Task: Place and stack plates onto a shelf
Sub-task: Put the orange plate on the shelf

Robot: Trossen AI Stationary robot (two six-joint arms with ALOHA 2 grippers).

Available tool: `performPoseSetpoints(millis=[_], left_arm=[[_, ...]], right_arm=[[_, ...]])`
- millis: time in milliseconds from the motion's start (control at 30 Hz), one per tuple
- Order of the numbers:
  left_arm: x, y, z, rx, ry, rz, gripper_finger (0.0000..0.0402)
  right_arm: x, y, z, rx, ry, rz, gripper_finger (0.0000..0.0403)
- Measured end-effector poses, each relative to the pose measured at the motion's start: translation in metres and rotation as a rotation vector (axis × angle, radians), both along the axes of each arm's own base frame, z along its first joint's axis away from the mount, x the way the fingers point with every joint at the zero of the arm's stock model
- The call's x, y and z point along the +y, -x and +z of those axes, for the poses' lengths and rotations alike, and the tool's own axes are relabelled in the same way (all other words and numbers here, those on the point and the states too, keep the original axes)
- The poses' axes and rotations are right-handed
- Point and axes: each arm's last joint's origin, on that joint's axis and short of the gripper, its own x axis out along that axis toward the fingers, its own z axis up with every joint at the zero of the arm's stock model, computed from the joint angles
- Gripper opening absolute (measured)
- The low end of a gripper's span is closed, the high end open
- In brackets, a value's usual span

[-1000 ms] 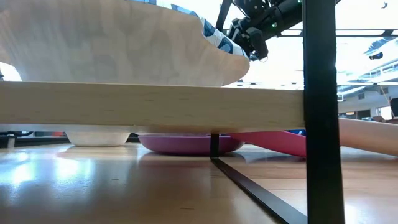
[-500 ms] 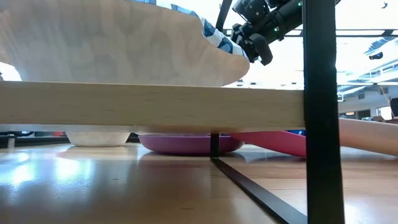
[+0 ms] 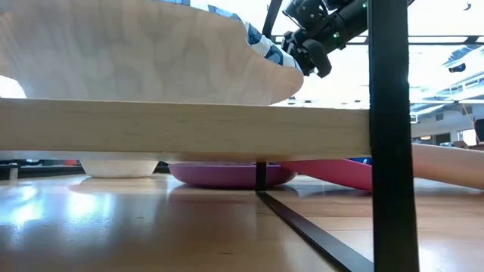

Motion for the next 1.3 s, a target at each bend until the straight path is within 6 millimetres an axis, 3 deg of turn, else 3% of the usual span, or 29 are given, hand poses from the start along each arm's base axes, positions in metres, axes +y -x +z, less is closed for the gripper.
performPoseSetpoints(millis=[267,600,1300], left_arm=[[-0.038,0.020,-0.001,0.068,0.107,0.042,0.0014],[-0.070,0.039,-0.004,0.133,0.207,0.112,0.0014],[-0.130,0.028,-0.029,0.187,0.319,0.113,0.0014]], right_arm=[[0.000,0.000,0.000,-0.004,-0.004,-0.002,0.0165],[0.000,0.000,0.000,-0.006,-0.005,-0.001,0.0165],[0.000,0.000,0.001,-0.007,-0.005,0.000,0.0165]])
